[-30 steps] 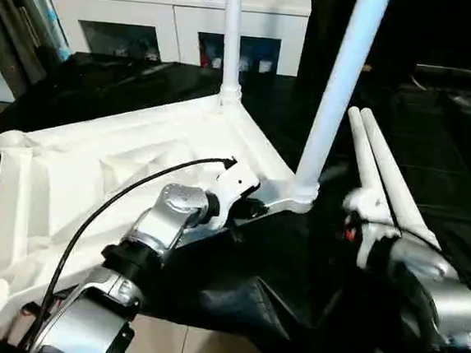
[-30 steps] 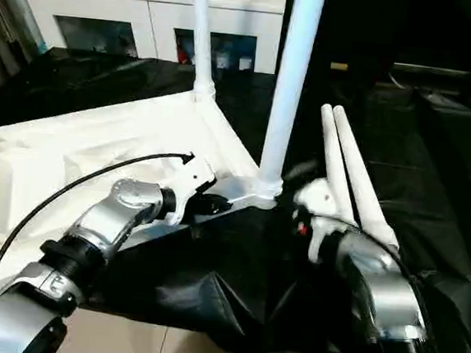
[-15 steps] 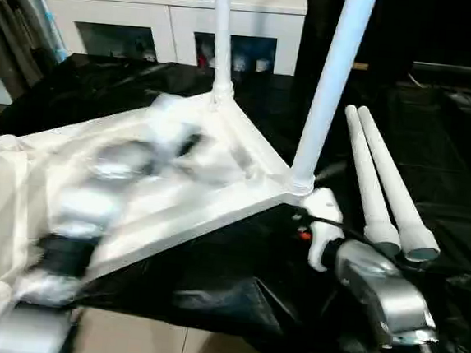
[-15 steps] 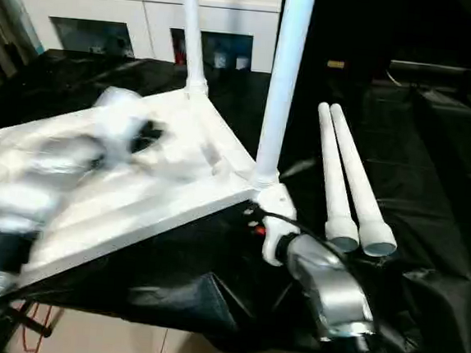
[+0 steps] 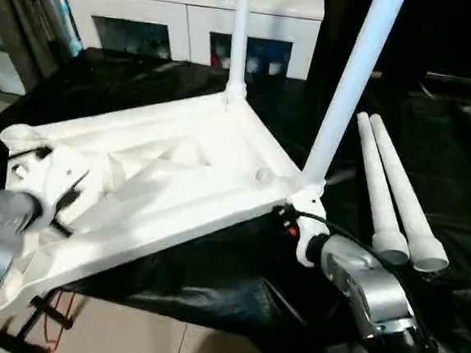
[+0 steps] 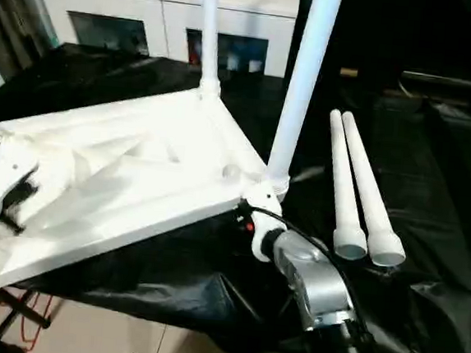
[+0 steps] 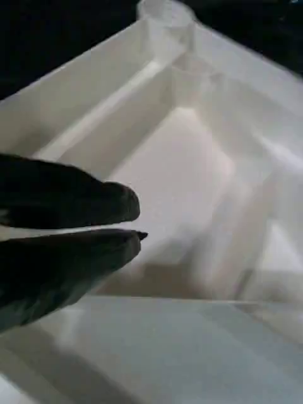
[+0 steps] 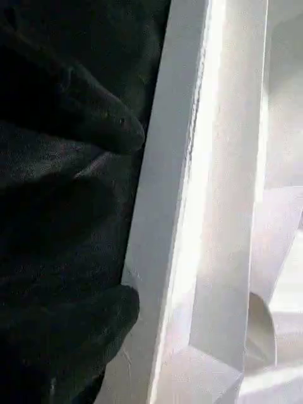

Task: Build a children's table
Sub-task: Rotate table base

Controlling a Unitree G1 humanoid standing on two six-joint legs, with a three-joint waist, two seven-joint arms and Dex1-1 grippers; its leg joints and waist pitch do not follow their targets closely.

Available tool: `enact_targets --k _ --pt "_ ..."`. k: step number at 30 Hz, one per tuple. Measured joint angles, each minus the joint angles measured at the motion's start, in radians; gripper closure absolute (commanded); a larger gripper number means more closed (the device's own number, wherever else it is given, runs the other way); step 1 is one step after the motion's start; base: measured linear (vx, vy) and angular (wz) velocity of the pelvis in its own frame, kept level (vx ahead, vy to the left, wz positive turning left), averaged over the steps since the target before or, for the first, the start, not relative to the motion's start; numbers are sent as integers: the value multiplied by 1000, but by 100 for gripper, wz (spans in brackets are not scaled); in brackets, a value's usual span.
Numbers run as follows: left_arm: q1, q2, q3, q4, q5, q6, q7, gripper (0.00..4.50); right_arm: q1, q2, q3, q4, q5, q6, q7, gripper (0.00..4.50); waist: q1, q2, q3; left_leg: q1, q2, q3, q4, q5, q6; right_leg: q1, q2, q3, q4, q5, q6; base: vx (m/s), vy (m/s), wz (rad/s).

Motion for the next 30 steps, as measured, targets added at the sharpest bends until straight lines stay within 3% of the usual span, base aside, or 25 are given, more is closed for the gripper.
enact_targets --k 11,18,21,25,30 --pt "-10 52 -113 37 -52 -54 -166 450 -111 47 -40 203 -13 -47 -78 200 -3 10 -4 4 -2 0 0 0 0 2 0 5 2 -1 1 0 0 0" --pt "-16 63 -159 -28 -188 -45 -353 450 -162 59 -52 297 -22 -81 -86 271 -5 13 -5 4 -3 1 0 0 0 1 0 7 2 2 -4 0 0 0" --pt "-39 41 -207 -50 -248 -48 -436 450 -185 58 -56 332 -25 -101 -84 289 -6 5 -5 4 -3 2 0 0 0 0 0 8 5 2 -4 0 0 0" --pt "-102 -42 -279 -59 -310 -47 -505 450 -199 58 -57 347 -27 -118 -80 326 -12 2 -3 4 -3 2 0 1 -1 -1 1 8 5 2 -4 0 0 0" --pt "-198 -179 -335 35 -290 -105 -469 450 -203 54 -58 347 -29 -120 -76 374 -24 3 -3 3 -3 2 1 1 -1 -1 1 8 5 2 -4 0 0 0"
